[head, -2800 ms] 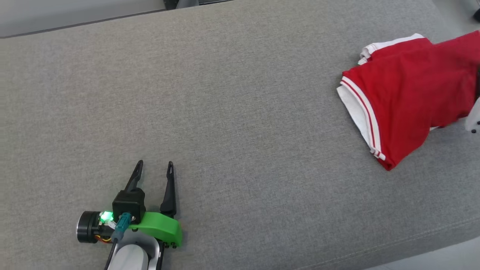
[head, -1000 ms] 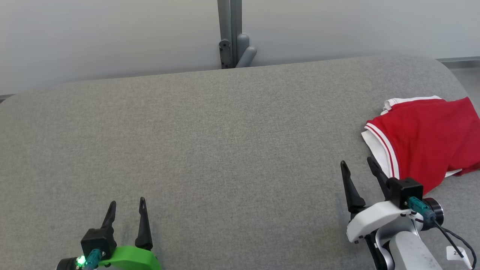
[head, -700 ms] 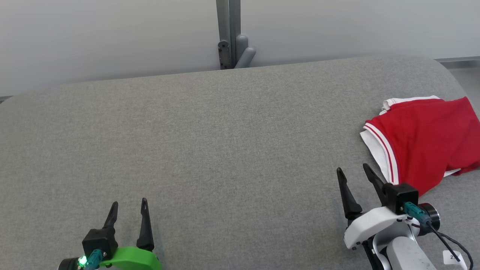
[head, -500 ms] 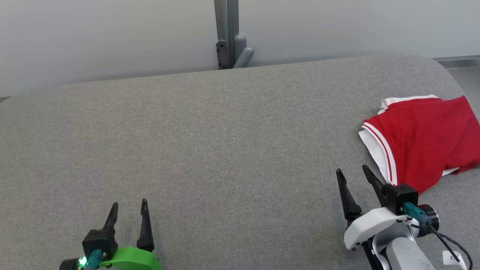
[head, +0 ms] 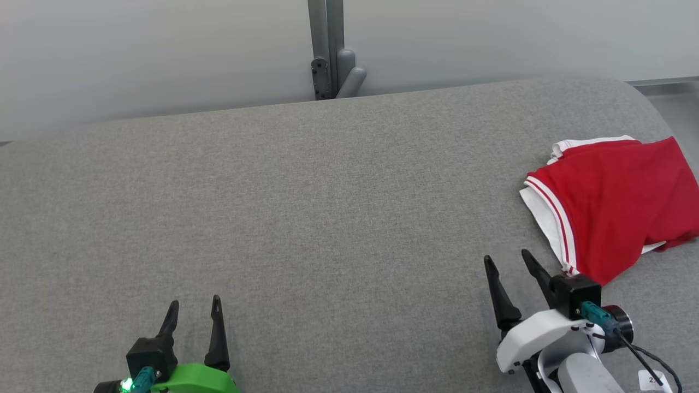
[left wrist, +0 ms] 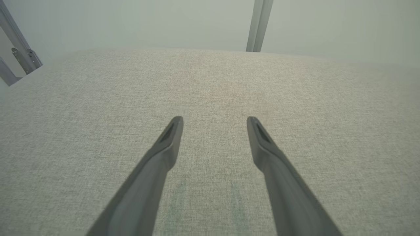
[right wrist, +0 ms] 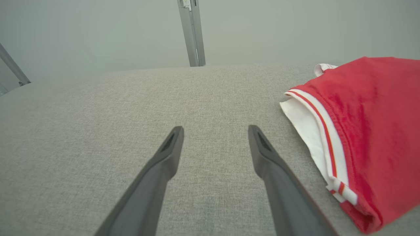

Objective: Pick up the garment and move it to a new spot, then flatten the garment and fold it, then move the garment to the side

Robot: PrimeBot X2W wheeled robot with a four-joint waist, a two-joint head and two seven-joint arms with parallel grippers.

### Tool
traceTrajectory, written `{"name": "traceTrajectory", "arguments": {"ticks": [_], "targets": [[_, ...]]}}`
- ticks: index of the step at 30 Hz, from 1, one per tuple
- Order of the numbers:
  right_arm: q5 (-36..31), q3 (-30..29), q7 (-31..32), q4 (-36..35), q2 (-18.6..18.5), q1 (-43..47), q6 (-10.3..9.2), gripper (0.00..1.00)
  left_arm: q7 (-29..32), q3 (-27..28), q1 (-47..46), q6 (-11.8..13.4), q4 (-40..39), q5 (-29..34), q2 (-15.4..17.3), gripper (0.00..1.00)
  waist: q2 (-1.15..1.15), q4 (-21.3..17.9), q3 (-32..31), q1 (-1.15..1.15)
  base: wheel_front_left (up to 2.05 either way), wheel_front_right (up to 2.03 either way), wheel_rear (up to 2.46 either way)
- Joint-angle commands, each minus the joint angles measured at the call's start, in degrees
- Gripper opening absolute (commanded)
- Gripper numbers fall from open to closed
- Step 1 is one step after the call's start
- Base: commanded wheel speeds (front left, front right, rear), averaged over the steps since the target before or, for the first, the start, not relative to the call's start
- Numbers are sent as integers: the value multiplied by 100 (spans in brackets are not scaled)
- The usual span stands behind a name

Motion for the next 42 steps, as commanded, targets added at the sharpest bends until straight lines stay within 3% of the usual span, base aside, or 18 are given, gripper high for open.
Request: {"name": "traceTrajectory", "arguments": {"ticks": [1,11,12,16,42], "targets": [[3,9,-1,-55,-8,-40,0,100,0,10,-14,-5,-59,1,12,100,0,3,-1,0,0,0,0],[11,16,-3,-48,-10,-45,0,100,0,49,-4,-69,-37,4,15,100,0,25,-6,0,0,0,0],[4,12,4,29,8,60,0,0,1,45,12,-55,29,-4,-1,0,0,26,-7,0,0,0,0],[35,3,21,201,25,167,0,0,16,57,33,-56,227,-32,-10,0,0,27,-8,0,0,0,0],[2686,-330,669,-222,12,168,0,0,707,425,-154,-293,-110,-2548,3,0,0,79,-48,0,0,0,0]]}}
